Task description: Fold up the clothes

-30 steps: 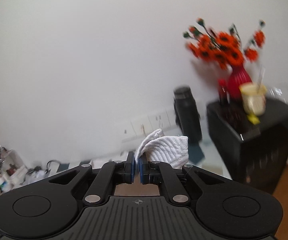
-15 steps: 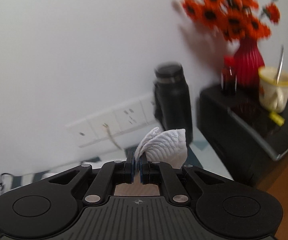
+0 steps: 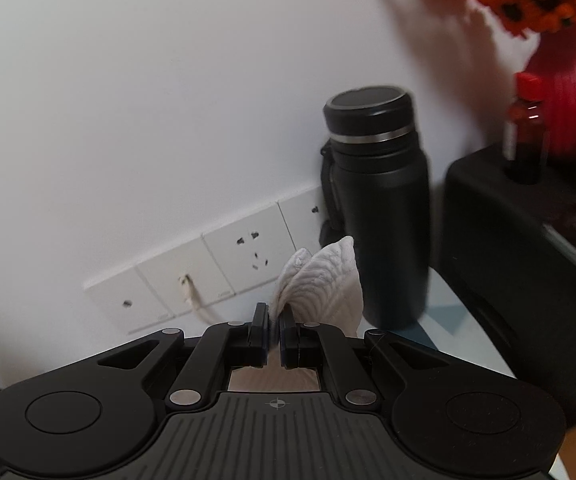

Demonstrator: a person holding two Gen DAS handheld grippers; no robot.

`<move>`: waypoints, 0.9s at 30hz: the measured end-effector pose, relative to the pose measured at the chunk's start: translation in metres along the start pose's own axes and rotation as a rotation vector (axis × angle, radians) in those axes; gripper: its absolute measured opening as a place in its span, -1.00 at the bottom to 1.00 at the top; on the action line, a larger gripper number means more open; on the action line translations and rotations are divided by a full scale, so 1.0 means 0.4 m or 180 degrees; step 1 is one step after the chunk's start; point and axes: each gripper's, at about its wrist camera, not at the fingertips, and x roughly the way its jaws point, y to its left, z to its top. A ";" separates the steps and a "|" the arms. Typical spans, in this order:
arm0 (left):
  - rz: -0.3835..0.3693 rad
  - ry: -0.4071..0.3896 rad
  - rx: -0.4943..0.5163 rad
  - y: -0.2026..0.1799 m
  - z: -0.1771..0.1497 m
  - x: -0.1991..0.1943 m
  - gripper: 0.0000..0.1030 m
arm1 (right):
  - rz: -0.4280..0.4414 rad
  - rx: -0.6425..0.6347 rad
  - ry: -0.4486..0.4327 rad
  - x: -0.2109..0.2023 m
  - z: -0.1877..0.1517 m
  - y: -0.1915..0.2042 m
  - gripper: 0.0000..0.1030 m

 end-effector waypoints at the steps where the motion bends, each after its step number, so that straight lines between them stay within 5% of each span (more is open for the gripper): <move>1: 0.0037 0.0017 0.0009 -0.004 0.004 0.023 -0.91 | -0.0009 -0.0002 0.0015 0.026 0.000 -0.002 -0.91; 21: 0.0525 0.0590 0.0133 0.004 -0.048 0.353 -0.83 | -0.0315 -0.0050 0.0269 0.398 -0.077 -0.025 -0.86; 23: 0.0546 0.0681 0.0093 0.010 -0.044 0.363 -0.65 | -0.0333 -0.0037 0.0298 0.409 -0.086 -0.023 -0.52; 25: 0.0489 0.0644 0.0127 0.007 -0.035 0.353 -0.19 | -0.0379 -0.0002 0.0244 0.401 -0.090 -0.017 0.51; 27: 0.0395 0.0519 0.0228 -0.003 -0.018 0.326 0.33 | -0.0294 -0.0009 0.0087 0.373 -0.089 -0.009 0.64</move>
